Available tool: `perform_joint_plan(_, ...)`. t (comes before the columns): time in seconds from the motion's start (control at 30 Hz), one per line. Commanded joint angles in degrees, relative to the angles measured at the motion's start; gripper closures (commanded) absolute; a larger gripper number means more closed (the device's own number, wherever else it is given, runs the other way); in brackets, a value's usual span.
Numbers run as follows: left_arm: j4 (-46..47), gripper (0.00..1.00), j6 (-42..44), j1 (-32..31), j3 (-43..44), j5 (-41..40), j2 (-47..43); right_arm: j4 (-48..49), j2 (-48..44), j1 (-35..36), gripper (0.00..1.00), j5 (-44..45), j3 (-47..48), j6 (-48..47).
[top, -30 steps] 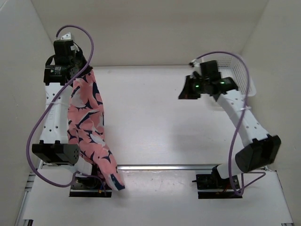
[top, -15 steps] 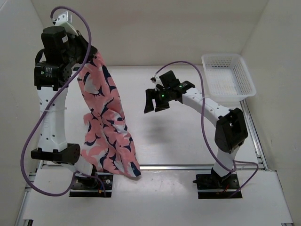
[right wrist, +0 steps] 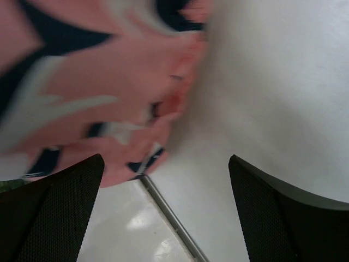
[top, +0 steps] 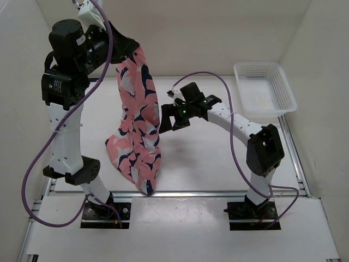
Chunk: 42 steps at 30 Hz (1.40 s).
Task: Fold and stack the shorts
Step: Flatten the shorts out
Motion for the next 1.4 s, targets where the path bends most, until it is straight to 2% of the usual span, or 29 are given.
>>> perform_joint_plan(0.0,1.41,0.9,-1.4,-0.47,1.67,2.09,-0.09,2.33,0.56,5.15,0.0,-6.88,3.22,-3.04)
perform_joint_plan(0.1,1.41,0.9,-1.4,-0.47,0.0,1.57,-2.55,4.61,3.54,8.84,0.0,-8.12,6.82,-3.05)
perform_joint_plan(0.17,1.41,0.9,-0.88,-0.47,-1.92,1.04,-4.56,6.11,6.61,9.98,0.08,-8.12,9.64,-1.65)
perform_joint_plan(0.2,1.41,0.9,-0.87,-0.47,-1.94,0.51,-5.1,6.9,7.5,9.99,0.15,-8.12,11.22,-1.12)
perform_joint_plan(0.23,0.89,0.9,-0.87,-0.47,-2.63,0.51,-5.1,7.69,8.21,9.99,0.27,-6.81,13.58,-0.07)
perform_joint_plan(0.27,0.1,0.9,-0.35,-0.47,-2.64,-0.28,-5.8,7.69,8.91,9.99,0.64,-5.32,14.48,0.46)
perform_joint_plan(0.3,0.09,0.9,-0.34,-0.47,-2.64,-0.89,-5.81,7.69,8.92,9.38,0.8,-3.04,15.27,0.47)
perform_joint_plan(0.37,-1.31,0.9,-0.34,0.66,-2.64,-0.9,-6.33,6.39,8.92,8.24,1.0,1.79,16.42,2.13)
perform_joint_plan(0.4,-1.31,0.9,0.26,0.67,-2.64,-0.9,-6.33,5.59,8.4,7.71,1.0,7.38,16.94,2.14)
perform_joint_plan(0.57,-1.31,0.9,1.06,3.83,-2.47,-1.43,-4.41,0.49,2.26,4.37,1.0,28.13,18.7,1.62)
perform_joint_plan(0.6,-1.31,0.9,1.06,4.96,-0.99,-0.82,-3.01,0.49,1.28,2.8,1.0,29.84,19.23,1.09)
perform_joint_plan(0.7,1.4,0.9,-0.5,7.69,0.78,1.9,-1.07,0.49,-2.32,0.25,1.0,33.1,21.86,-0.4)
perform_joint_plan(0.73,2.28,0.9,-1.22,8.22,1.31,5.05,-0.54,-0.21,-3.03,0.23,1.0,33.11,22.56,-0.41)
perform_joint_plan(0.83,3.52,0.9,-2.45,8.23,2.45,7.0,0.95,-1.09,-3.03,-1.61,1.0,28.99,23.8,-0.41)
perform_joint_plan(0.9,3.52,0.9,-2.45,8.23,1.76,7.89,0.96,-1.09,-1.99,-3.27,0.89,18.74,22.05,0.38)
perform_joint_plan(0.93,3.52,0.9,-2.45,8.23,0.36,7.89,0.26,-0.4,-0.15,-3.28,0.73,14.17,22.04,0.99)
perform_joint_plan(1.0,3.52,0.9,-2.45,8.23,-0.96,7.89,-0.97,1.0,2.05,-3.28,0.48,5.64,20.03,-0.22)
perform_joint_plan(1.03,3.52,0.9,-1.84,8.23,-2.1,7.37,-2.28,1.01,4.15,-3.28,0.24,-1.89,19.33,-1.28)
perform_joint_plan(1.13,2.91,0.9,-1.31,9.37,-2.9,7.36,-4.65,1.63,6.45,0.83,0.01,-6.18,16.16,-7.51)
perform_joint_plan(1.27,1.68,0.9,-0.78,9.37,-4.91,6.23,-7.64,1.63,9.88,4.01,0.01,-5.57,15.54,-10.95)
perform_joint_plan(1.37,0.63,0.9,-0.26,9.37,-6.15,6.22,-9.41,4.26,13.74,5.41,0.01,-1.98,19.13,-10.26)
